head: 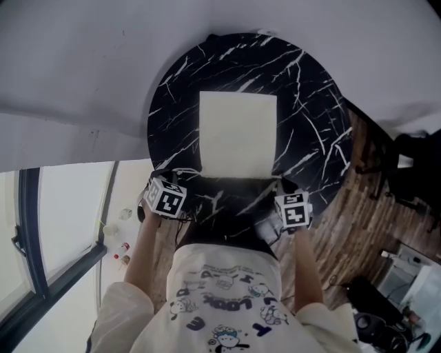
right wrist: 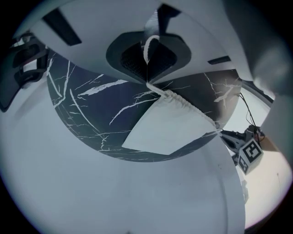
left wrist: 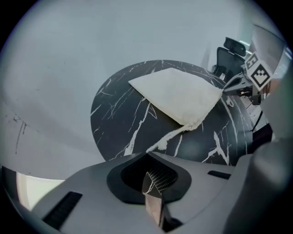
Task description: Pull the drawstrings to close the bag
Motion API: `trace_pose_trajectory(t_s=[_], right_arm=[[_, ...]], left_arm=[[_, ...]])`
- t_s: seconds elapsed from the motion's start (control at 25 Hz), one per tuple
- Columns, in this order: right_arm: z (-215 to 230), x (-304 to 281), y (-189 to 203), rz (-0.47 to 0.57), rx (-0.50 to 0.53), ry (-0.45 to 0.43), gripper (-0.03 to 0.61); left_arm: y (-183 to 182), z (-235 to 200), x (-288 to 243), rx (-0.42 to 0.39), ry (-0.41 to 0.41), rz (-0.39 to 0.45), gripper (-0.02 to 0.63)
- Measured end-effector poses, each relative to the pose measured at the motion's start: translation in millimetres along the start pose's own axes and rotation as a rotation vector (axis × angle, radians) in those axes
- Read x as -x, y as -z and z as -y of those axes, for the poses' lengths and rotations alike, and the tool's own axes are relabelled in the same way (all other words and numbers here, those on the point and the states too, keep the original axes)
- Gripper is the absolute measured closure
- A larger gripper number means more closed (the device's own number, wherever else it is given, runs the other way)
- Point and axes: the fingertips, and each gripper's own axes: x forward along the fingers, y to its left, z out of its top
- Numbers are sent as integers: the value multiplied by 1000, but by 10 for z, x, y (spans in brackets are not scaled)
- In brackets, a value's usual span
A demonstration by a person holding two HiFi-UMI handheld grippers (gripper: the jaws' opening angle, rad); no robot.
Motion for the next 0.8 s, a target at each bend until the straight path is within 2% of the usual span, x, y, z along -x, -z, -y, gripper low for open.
trace_pose_trajectory(t_s=[0.2,0.32,0.36,0.4,0.44,0.48,0.56,0.68,0.8], right_arm=[[-92,-25,15,-3,51,-40,561],[-145,-61,52,-18,34,-40,561],[-163,-65,67,-21,32,-41,560],[-184,-64,79,-22,37,-45,558],[-201,-61,88,-22,46,-49,555],[-217,-57,98,-24,56,-54,540],[-246,-49,111,-25,73,-71,382],[-236,-14,77,-14,97,-70,379],[-207,-18,7,-7,138,-70,379]], left_arm=[[-56,128,-14,-100,26,26,574],[-65,264,-33,-159,60,30,567],[-60,319,-30,-174,87,32,520],[-61,363,-20,-185,112,38,420],[-71,388,0,-195,127,49,382],[-92,398,28,-205,130,63,380],[-159,417,92,-234,126,92,371],[-311,517,146,-302,142,124,368],[-433,624,88,-396,165,107,368]])
